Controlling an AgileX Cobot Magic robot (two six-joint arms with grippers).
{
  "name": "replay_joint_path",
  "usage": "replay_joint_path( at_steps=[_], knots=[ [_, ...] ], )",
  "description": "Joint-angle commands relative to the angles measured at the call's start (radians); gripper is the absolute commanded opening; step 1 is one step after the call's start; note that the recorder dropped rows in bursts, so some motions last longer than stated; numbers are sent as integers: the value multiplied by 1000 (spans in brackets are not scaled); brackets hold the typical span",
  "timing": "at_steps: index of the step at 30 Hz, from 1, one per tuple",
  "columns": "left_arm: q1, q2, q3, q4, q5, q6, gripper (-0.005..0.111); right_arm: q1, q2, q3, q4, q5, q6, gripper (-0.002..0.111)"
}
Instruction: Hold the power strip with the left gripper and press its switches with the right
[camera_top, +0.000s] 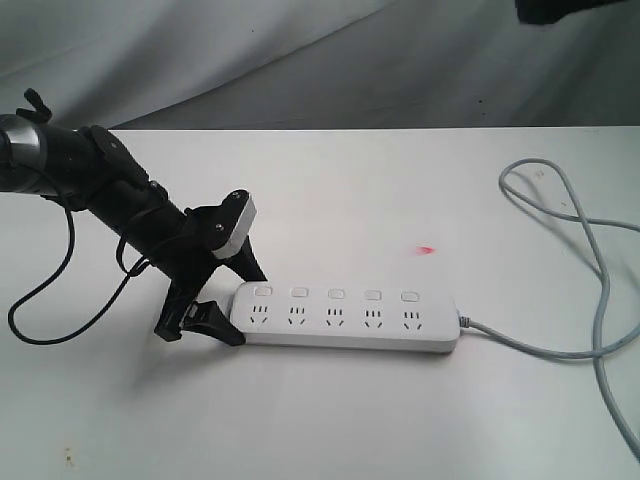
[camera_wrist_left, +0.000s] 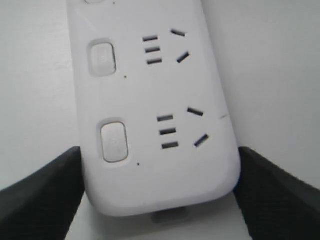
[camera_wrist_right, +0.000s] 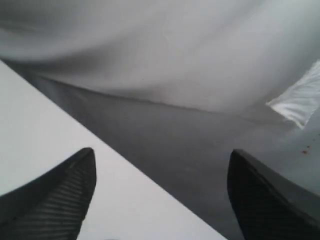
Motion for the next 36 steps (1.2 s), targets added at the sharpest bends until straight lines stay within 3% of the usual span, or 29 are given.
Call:
replay_joint_path(
  at_steps=[1,6,9,13,36],
  knots=[
    [-3,-5,-5,-17,8,3,23,-8,-152,0,9,5,112,62],
    [-3,-5,-5,-17,8,3,23,-8,-353,0,9,24,231,15],
    [-3,-5,-5,-17,8,3,23,-8,-443,0,9,43,299,0],
    [-3,-5,-5,-17,8,3,23,-8,-548,0,9,85,437,0],
    [-3,-5,-5,-17,8,3,23,-8,-645,0,9,80,441,0]
  ],
)
